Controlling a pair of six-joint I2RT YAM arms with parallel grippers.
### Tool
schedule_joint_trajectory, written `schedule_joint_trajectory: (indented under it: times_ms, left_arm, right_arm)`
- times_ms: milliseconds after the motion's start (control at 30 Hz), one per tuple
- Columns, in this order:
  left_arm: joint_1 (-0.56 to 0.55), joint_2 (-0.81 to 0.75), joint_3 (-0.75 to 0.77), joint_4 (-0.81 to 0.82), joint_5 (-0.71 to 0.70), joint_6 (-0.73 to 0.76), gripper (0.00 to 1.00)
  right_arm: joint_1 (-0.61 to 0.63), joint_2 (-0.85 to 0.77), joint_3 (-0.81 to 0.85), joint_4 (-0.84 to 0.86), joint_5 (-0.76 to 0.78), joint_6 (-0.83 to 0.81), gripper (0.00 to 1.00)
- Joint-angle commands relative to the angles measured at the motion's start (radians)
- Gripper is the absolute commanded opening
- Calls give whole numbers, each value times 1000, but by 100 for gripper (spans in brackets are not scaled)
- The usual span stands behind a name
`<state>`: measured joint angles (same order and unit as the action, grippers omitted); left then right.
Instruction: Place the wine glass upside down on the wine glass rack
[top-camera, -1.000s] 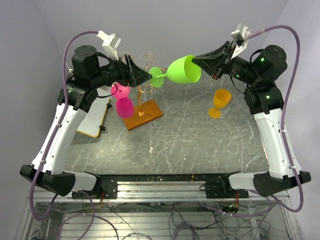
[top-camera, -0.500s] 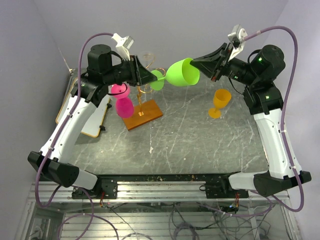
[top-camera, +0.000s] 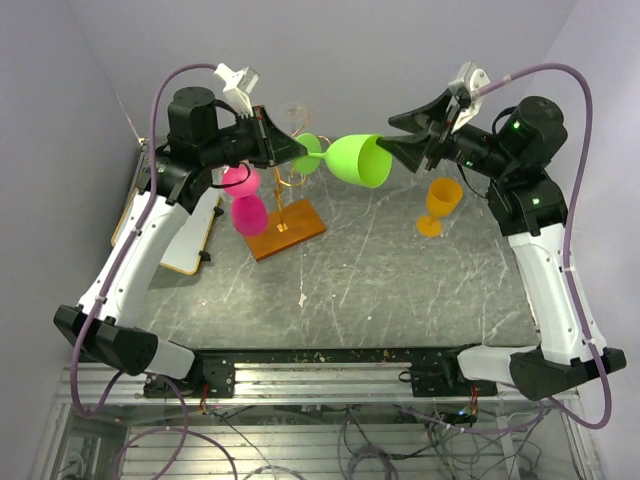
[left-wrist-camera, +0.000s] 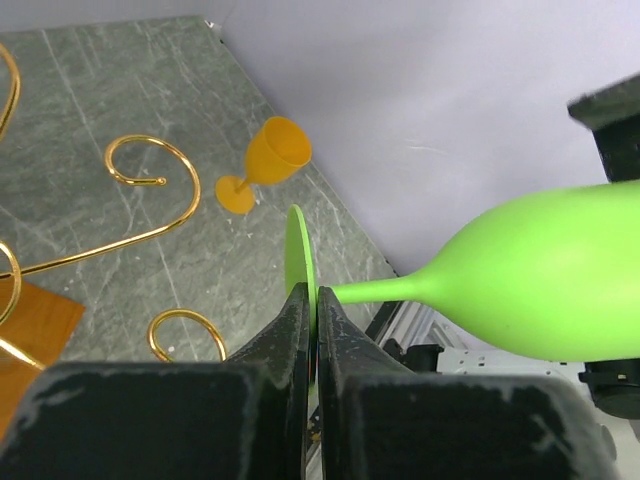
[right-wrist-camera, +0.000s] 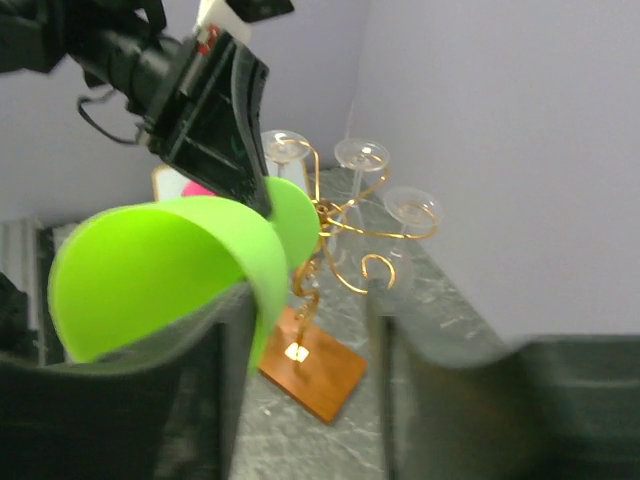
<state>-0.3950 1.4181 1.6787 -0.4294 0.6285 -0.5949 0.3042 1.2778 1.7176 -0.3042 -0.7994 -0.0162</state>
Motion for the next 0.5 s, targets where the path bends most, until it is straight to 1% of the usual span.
schedule_joint_trajectory:
  times_ms: [0, 33, 67, 100, 233, 467]
  left_arm:
    - [22, -65, 12, 14, 31, 25, 7]
    - [27, -72, 13, 9, 25, 37, 7]
    - [28, -79, 17, 2, 17, 54, 7]
    - [28, -86, 20, -6, 6, 71, 7]
    - [30, -110, 40, -31, -55, 137, 7]
    - [40, -120, 84, -72, -192, 226, 7]
  right_arm:
    - [-2, -37, -24, -50, 68, -96, 60]
    - [-3, -45, -28, -64, 83, -110, 70]
    - [-3, -55, -32, -76, 101, -119, 77]
    - [-4, -61, -37, -90, 114, -135, 80]
    - [-19, -108, -69, -144, 149, -212, 86]
    - [-47, -163, -175, -217, 178, -330, 90]
